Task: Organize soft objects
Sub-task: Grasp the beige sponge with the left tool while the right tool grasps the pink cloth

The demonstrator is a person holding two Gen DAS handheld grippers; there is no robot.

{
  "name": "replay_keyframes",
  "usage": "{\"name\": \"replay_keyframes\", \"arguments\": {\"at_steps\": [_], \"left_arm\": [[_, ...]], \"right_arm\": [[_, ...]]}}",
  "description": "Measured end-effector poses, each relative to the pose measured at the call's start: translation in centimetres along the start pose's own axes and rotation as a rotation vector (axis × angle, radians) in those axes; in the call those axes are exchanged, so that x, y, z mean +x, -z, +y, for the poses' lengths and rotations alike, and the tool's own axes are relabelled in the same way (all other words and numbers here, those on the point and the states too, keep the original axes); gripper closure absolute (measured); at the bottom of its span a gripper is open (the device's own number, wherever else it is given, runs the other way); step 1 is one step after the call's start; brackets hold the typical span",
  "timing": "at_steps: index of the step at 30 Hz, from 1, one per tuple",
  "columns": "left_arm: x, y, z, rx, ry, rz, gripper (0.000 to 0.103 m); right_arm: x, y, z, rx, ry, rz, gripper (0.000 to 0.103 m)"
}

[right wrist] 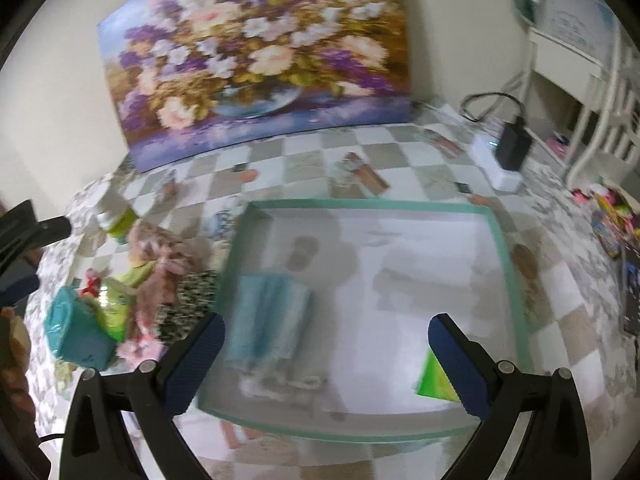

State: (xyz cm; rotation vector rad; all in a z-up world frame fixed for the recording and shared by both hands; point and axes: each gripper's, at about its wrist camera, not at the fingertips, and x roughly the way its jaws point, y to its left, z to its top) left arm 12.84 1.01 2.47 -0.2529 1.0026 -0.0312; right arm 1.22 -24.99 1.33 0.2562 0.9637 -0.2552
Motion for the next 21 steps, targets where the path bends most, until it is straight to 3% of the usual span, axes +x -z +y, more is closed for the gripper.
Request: {"name": "replay_keyframes", "arguments": {"at_steps": [5,8,14,21], "left_arm": [[1.3,-0.9,1.5,-0.028,-0.022,0.063,0.0],[2.3,-1.4,2.2,-0.066,0.004,0.108,0.0],[3.8,-2.5,1.6,-0.015,0.006,0.14,0.001],[6.2,-3.6,1.9,-0.032,0.008,0.196,0.006]], "right_arm": [[0.9,-1.3,3.5,-0.074,-0.08,0.035,0.0],[1.7,-2.2,5.4,-0.119,-0.107,0.059,0.0],[3.8,-4.1,8.7,-0.181,-0.178,0.094,0.001],[8.0,-5.1,11.7,-0.206,-0.234,0.158,0.011]]}}
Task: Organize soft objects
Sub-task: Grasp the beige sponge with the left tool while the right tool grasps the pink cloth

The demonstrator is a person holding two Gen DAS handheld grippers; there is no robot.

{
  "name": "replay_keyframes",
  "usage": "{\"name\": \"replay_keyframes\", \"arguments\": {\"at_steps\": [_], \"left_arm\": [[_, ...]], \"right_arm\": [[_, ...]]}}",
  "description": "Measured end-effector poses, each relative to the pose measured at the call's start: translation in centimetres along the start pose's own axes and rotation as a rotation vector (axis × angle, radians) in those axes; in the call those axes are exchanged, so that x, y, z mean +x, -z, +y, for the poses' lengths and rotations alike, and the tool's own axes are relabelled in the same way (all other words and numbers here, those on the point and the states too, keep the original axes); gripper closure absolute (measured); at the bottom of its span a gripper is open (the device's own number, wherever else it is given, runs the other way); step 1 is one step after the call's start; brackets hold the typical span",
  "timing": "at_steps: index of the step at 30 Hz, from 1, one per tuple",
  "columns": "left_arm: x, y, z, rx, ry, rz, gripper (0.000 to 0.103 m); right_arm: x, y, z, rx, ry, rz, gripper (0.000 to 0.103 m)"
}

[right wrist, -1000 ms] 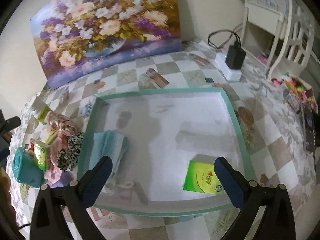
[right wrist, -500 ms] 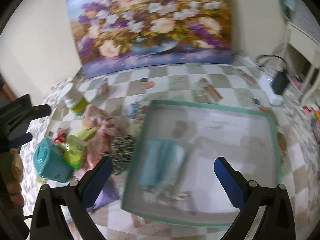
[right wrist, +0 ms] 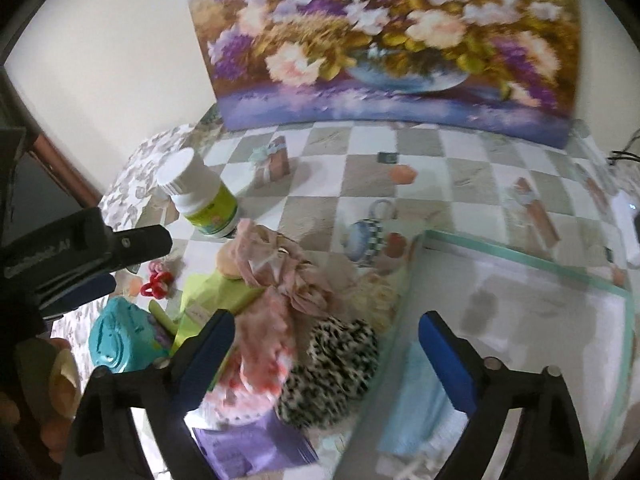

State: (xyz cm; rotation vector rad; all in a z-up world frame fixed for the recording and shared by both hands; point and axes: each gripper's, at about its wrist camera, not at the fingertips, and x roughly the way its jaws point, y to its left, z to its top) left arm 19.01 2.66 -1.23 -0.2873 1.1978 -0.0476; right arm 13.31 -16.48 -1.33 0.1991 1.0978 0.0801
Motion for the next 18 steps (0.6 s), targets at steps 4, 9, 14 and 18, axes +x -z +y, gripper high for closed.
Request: {"name": "replay_keyframes", "arguments": {"at_steps": [4,9,14,18], "left_arm": [[1.2,-0.7,-0.5,-0.003,-0.001,0.021,0.007],[2.8,-1.5,-1.1,0.005,-0.007,0.037,0.007],[4.1,-1.9,-1.6,0.003,-0.019,0.05,0.008],[4.9,-2.0,-2.3,0.013,-0.02,0.053,0.008]], "right_arm": [[2.5,-0.7,0.1,0.006,-0.031,0.031,0.015],[4.6,-1.3,0.1,0.028,-0.073,0.048,0.018],[6.7,-1.7,0.1,0.034,-0.106,0.067,0.021],[7.7,-1.9,-0.2,0.038,-0.119,0.076,0.033]]}}
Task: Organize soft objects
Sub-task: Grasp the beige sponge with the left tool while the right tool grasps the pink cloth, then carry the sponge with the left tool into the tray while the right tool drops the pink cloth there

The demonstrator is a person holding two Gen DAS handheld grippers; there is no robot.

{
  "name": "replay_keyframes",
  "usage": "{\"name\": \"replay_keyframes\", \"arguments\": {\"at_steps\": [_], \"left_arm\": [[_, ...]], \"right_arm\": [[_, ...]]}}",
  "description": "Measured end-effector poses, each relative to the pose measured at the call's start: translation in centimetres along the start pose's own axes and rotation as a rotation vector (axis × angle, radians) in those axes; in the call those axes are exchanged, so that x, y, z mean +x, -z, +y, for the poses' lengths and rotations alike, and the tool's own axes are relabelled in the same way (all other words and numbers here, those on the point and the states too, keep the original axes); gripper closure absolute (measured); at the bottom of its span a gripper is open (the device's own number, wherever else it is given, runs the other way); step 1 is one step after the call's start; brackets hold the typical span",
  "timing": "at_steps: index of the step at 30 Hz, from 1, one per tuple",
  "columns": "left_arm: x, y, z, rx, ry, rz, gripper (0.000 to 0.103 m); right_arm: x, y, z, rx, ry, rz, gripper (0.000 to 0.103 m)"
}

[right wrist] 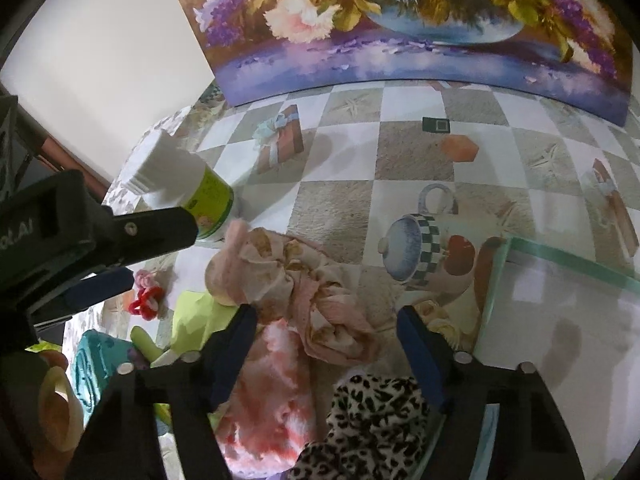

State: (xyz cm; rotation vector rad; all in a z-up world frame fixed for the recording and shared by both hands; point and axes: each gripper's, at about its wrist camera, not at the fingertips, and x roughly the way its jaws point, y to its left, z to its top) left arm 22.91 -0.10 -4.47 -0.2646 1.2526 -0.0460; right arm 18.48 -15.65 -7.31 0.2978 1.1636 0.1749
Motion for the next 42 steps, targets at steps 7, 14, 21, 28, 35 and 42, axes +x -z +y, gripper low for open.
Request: {"name": "replay_keyframes", "arguments": {"at_steps": [7,14,21,28,35,42], "left_arm": [[1.3,0.0,-1.0,0.009,-0.006,0.01,0.009],[3.4,0.1,-1.5,0.029,-0.033,0.042,0.025],[5.4,0.1,-0.8,0.022,-0.06,0.072,0.034],[5.6,0.2,-1.3,0.069,-0.095,0.062,0.053],[5.0,-0.3,-1.8,0.072,-0.078,0.044,0.055],[2.5,-0.3,-2.4,0.085,-0.056,0.007,0.055]], "right_arm": [[0.2,-0.2,-2.7,0.069,-0.013,0.009,0.059],[0.5,-0.2,-2.9,0.054,-0.003,0.009,0.074],[0.4,-0.1,-3.0,0.036,0.022,0.006,0.083],[0.5,-0.1,-2.8,0.02,0.035,0.004,0.083],[0.3,-0.1,-2.5,0.007,0.024,0.0,0.086],[-0.8,-0.2,-2.2,-0.005,0.009,-0.017,0.091]]}}
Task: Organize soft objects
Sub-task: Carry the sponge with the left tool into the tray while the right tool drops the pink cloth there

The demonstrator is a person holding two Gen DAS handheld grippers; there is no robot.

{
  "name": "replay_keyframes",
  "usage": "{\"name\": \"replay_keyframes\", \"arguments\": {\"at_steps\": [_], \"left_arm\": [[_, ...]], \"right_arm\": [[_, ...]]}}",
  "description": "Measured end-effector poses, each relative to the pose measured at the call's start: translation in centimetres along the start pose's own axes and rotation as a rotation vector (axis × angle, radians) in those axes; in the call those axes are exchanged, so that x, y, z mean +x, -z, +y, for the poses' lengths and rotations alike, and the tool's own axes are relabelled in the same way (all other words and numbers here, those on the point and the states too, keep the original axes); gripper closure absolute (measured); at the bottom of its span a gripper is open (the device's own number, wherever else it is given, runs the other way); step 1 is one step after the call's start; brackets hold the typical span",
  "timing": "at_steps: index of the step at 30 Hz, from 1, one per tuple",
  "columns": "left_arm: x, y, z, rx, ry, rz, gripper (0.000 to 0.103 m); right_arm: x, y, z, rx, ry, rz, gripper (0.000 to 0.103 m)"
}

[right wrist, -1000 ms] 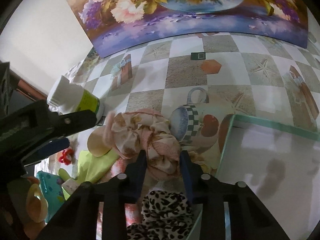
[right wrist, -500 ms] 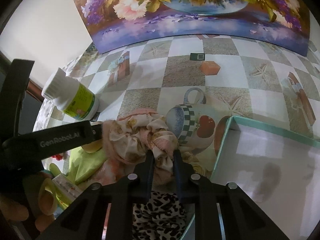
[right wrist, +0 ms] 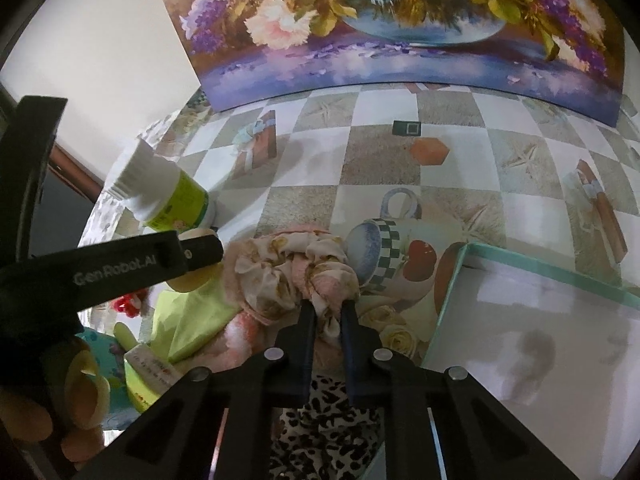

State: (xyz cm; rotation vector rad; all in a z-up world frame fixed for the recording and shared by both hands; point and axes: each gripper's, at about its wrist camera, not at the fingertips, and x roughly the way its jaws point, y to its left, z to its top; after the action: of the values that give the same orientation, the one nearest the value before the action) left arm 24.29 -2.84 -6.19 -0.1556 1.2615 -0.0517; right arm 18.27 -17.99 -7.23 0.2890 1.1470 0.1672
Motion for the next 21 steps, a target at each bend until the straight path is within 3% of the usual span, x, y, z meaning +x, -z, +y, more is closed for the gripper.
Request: {"name": "replay_keyframes", "arguments": {"at_steps": [9,16,21], "left_arm": [[-4.8,1.4,-0.7,0.004,0.038,-0.066,0.055],[-8.9,4.0,-2.2,0.02,0.095,-0.124,0.055],[-11.0,6.1,-4.3,0.082,0.133,-0.147,0.054]], "right_arm": [[-4.6,0.0,0.5,0.011,-0.003,-0.072,0.091],[-9.6,0.7,0.6,0.022,0.05,-0.124,0.091],[-13.2,2.0,-1.4,0.083,0.103,-0.152,0.091]]}}
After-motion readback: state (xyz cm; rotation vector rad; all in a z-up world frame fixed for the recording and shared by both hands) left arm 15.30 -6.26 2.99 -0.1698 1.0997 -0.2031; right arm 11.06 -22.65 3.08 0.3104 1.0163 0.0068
